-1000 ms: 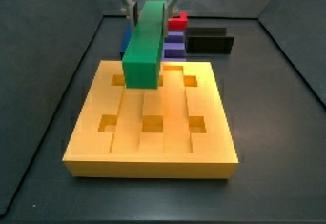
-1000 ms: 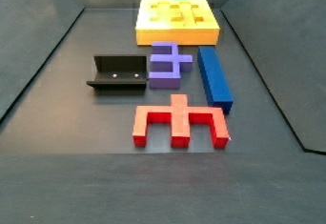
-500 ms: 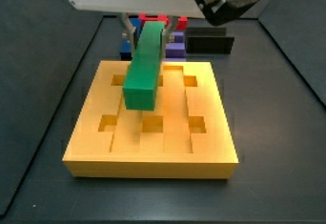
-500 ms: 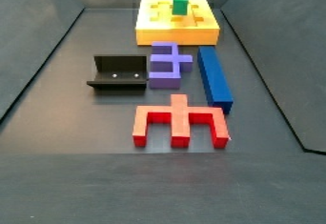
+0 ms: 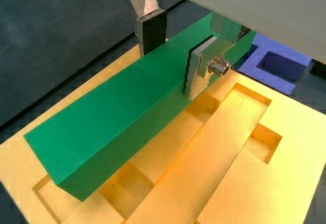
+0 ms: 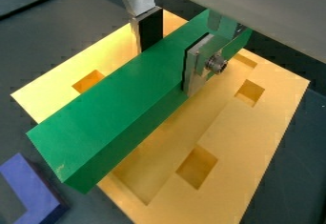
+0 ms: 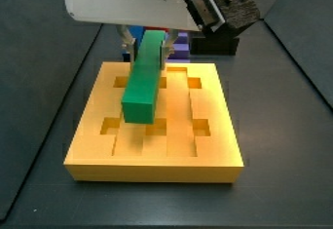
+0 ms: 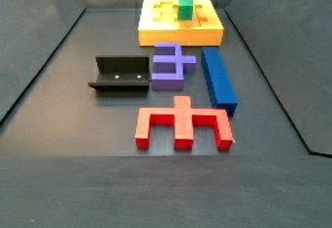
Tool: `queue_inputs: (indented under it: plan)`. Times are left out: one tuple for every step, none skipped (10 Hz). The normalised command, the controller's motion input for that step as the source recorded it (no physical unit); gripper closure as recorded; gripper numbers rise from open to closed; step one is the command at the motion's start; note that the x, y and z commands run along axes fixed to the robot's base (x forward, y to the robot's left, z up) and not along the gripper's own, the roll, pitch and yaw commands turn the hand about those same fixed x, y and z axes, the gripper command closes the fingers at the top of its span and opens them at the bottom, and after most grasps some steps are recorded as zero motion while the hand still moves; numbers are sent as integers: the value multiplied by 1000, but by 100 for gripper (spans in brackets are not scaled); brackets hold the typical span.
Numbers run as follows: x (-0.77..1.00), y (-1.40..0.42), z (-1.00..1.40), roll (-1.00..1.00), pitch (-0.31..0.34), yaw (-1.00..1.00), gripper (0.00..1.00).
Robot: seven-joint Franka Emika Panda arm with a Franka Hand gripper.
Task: Pick up the green object. Move up. Move to above the board. Insert the green object.
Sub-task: Insert the green object.
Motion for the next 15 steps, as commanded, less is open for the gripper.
queue_inputs:
  plan:
    - [0, -331, -263, 247, 0, 183, 100]
    - [-100, -174, -380, 233, -13, 149, 100]
    - [-200, -114, -260, 204, -37, 203, 100]
    - [-140, -137, -160, 166, -39, 194, 100]
    - [-103, -151, -103, 114, -14, 134, 100]
    - [-3, -183, -94, 111, -1, 146, 100]
    - [-6, -140, -146, 106, 0, 129, 100]
    - [-29, -54, -114, 19, -19, 0, 100]
    - [-49, 0, -157, 0, -26, 0, 100]
    - [-74, 0, -177, 0, -31, 0, 100]
    - [-86, 0, -120, 0, -43, 0, 100]
    - [-154, 0, -97, 0, -106, 0, 100]
    - [0, -177, -209, 36, -81, 0, 100]
    - [0, -123, -257, 41, -44, 3, 100]
    - [0, -137, -249, 51, -33, 6, 100]
